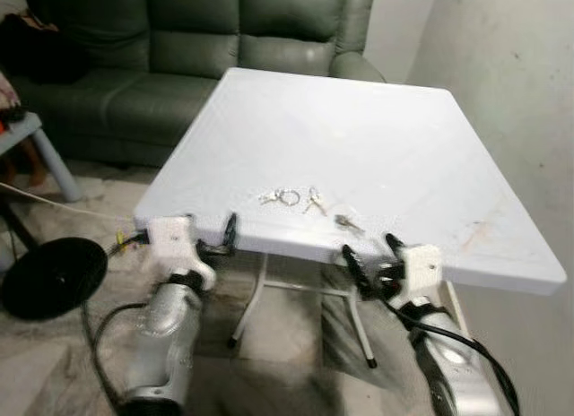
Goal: Hang keys on a hook
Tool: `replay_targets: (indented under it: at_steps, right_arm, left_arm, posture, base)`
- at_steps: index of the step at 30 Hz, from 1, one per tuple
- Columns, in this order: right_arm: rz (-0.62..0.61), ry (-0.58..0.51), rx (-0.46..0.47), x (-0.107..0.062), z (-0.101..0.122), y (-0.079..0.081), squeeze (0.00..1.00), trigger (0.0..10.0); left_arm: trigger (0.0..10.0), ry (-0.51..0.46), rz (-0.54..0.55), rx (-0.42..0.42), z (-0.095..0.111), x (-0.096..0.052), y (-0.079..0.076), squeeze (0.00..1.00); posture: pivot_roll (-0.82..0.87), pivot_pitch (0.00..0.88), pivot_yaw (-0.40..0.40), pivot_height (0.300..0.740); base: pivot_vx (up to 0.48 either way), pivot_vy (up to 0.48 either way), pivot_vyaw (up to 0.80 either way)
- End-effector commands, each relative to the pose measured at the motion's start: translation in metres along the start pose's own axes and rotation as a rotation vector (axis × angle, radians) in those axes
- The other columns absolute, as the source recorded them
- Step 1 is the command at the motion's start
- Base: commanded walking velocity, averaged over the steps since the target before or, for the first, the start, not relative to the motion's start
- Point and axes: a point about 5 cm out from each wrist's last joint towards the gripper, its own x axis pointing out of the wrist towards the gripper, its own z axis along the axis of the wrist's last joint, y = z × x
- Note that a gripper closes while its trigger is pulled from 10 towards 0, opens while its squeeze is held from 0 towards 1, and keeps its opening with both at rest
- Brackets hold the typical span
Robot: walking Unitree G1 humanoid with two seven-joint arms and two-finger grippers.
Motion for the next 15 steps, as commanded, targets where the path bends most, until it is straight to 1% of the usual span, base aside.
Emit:
replay_targets:
  at_steps: [1,6,8,14,15]
  right_arm:
    - [0.017,-0.021,0.006,0.0042,0.0047,0.0059,0.00,10.0]
    - [0.020,-0.020,0.004,0.0048,0.0050,0.0058,0.00,10.0]
    - [0.022,-0.020,0.003,0.0053,0.0052,0.0054,0.00,10.0]
    - [0.024,-0.020,0.001,0.0052,0.0053,0.0052,0.00,10.0]
    - [0.025,-0.019,0.000,0.0052,0.0051,0.0051,0.00,10.0]
  left_arm:
    - [10.0,-0.006,0.026,0.008,0.0034,-0.0007,0.0079,0.00]
    - [10.0,-0.008,0.028,0.004,0.0035,-0.0001,0.0077,0.00]
    - [10.0,-0.008,0.034,-0.013,0.0029,0.0004,0.0074,0.00]
    - [10.0,-0.010,0.034,-0.016,0.0031,0.0009,0.0071,0.00]
    - [10.0,-0.012,0.039,-0.005,0.0033,0.0010,0.0073,0.00]
  posture:
    - [0.03,0.000,-0.073,0.702]
    - [0.03,0.000,-0.076,0.702]
    - [0.03,0.000,-0.076,0.702]
    - [0.03,0.000,-0.078,0.702]
    - [0.03,0.000,-0.080,0.702]
  base:
    - [0.401,0.000,0.00]
    - [0.394,0.000,0.00]
    - [0.302,0.296,0.00]
    - [0.267,0.342,0.00]
    - [0.255,0.352,0.00]
